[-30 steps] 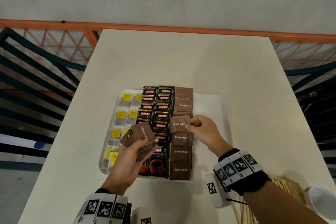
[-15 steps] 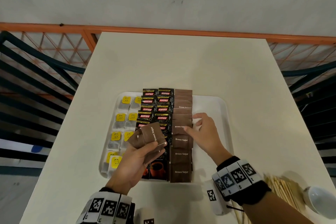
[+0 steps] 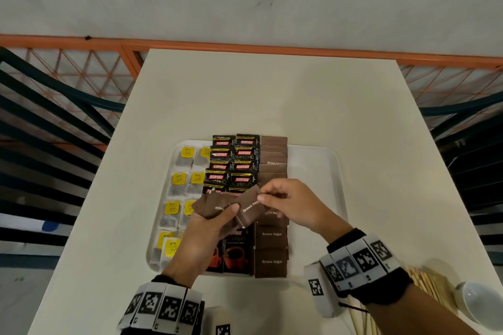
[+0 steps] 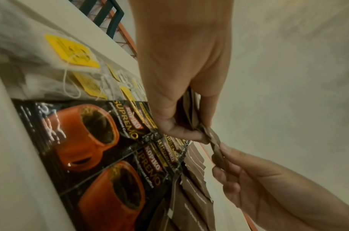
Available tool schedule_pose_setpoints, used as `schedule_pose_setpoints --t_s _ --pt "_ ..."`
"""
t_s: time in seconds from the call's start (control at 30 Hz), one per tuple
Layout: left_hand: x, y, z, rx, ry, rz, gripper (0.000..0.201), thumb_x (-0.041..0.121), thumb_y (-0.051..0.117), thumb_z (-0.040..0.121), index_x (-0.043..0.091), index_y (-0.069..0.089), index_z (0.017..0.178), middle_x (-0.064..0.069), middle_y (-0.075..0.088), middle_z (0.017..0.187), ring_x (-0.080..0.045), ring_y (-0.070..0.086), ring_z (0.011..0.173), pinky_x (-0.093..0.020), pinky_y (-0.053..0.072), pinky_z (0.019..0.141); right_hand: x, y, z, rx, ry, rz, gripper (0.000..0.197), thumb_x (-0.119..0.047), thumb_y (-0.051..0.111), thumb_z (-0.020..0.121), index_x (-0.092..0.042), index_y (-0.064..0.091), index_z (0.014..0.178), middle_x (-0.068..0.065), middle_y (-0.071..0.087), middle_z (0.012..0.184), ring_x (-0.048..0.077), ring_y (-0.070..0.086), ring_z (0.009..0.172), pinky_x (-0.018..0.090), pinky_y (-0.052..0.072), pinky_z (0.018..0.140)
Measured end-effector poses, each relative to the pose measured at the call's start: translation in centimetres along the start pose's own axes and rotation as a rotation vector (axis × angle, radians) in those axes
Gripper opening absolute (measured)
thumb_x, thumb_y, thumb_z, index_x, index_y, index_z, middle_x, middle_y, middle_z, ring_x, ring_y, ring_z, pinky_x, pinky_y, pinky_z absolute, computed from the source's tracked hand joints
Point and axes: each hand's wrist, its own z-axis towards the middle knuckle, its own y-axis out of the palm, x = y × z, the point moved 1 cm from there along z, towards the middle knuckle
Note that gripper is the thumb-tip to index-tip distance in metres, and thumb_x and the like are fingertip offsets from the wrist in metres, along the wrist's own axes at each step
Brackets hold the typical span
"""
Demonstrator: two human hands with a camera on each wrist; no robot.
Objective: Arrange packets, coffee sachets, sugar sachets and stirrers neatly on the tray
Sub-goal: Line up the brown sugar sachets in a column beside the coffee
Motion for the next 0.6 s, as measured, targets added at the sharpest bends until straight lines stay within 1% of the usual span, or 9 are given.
schedule_pose_setpoints --t_s 0.07,0.13,0.2,0.23,0.3,0.37,0.43,0.5,0.6 --pt "0.1 0.1 0.2 0.014 0.028 0.008 0.014 -0.005 0.056 0.084 0.005 0.062 0.093 -0.013 0.070 0.091 -0.022 0.069 0.084 -0.027 0.057 0.064 0.2 -0.4 -0.1 -0.030 0.022 0.029 0.003 -0.014 0.061 0.087 -0.015 0.064 0.085 -0.003 0.064 0.073 0.000 0.059 0.055 0.014 0.047 0.053" --pt "0.2 0.1 0.4 0.030 0.041 0.007 0.013 -0.004 0.056 0.085 0.006 0.063 0.091 -0.013 0.070 0.087 -0.021 0.068 0.078 -0.026 0.057 0.064 0.5 -1.1 0.1 -0.019 0.045 0.088 0.003 -0.012 0.061 0.087 -0.011 0.064 0.088 -0.002 0.065 0.073 0.003 0.060 0.057 0.016 0.050 0.055" --pt "0.2 -0.1 0.6 0.034 0.026 -0.008 0.012 -0.002 0.054 0.087 0.005 0.064 0.091 -0.011 0.070 0.082 -0.018 0.067 0.068 -0.024 0.057 0.062 0.9 -2.0 0.6 0.065 0.078 0.146 0.004 -0.011 0.060 0.087 -0.010 0.063 0.090 0.000 0.066 0.076 0.007 0.063 0.061 0.017 0.052 0.059" --pt "0.2 -0.2 0.6 0.033 0.017 -0.013 0.012 0.000 0.054 0.088 0.004 0.064 0.093 -0.012 0.069 0.082 -0.018 0.067 0.066 -0.024 0.057 0.063 1.1 -2.6 0.9 0.127 0.096 0.162 0.003 -0.011 0.060 0.087 -0.012 0.062 0.089 0.001 0.066 0.076 0.008 0.062 0.063 0.017 0.051 0.060" --pt "0.2 -0.4 0.7 0.030 0.002 -0.025 0.013 0.001 0.052 0.089 0.003 0.064 0.096 -0.013 0.069 0.085 -0.019 0.068 0.068 -0.025 0.058 0.065 1.6 -3.5 1.5 0.254 0.144 0.210 0.007 -0.012 0.060 0.087 -0.017 0.060 0.083 0.000 0.065 0.074 0.010 0.060 0.064 0.015 0.044 0.056" --pt "0.2 -0.5 0.7 0.032 -0.016 -0.050 0.015 0.001 0.051 0.090 0.003 0.064 0.095 -0.015 0.070 0.086 -0.021 0.069 0.069 -0.028 0.059 0.068 2.0 -4.1 2.1 0.337 0.184 0.259 0.011 -0.012 0.062 0.087 -0.019 0.056 0.079 -0.001 0.062 0.072 0.010 0.056 0.061 0.013 0.037 0.051" --pt "0.3 -0.5 0.7 0.029 -0.049 -0.089 0.017 0.001 0.048 0.091 0.004 0.063 0.097 -0.017 0.070 0.089 -0.023 0.070 0.073 -0.031 0.059 0.071 2.4 -4.2 2.4 0.366 0.202 0.230 0.009 -0.013 0.063 0.086 -0.017 0.057 0.081 -0.002 0.060 0.071 0.010 0.051 0.058 0.011 0.037 0.048" --pt "0.5 -0.4 0.7 0.020 -0.075 -0.130 0.020 0.001 0.045 0.092 0.004 0.061 0.102 -0.019 0.070 0.094 -0.027 0.070 0.078 -0.033 0.059 0.074 2.8 -3.9 2.6 0.365 0.205 0.181 0.005 -0.012 0.064 0.085 -0.011 0.061 0.088 -0.003 0.060 0.070 0.009 0.048 0.057 0.005 0.038 0.046" --pt "0.6 -0.3 0.8 0.012 -0.092 -0.153 0.024 0.001 0.041 0.092 0.003 0.059 0.108 -0.021 0.070 0.098 -0.032 0.069 0.085 -0.036 0.058 0.077 3.2 -3.4 2.8 0.366 0.207 0.155 0.007 -0.010 0.064 0.084 -0.008 0.062 0.090 -0.002 0.062 0.074 0.003 0.051 0.060 0.001 0.039 0.049"
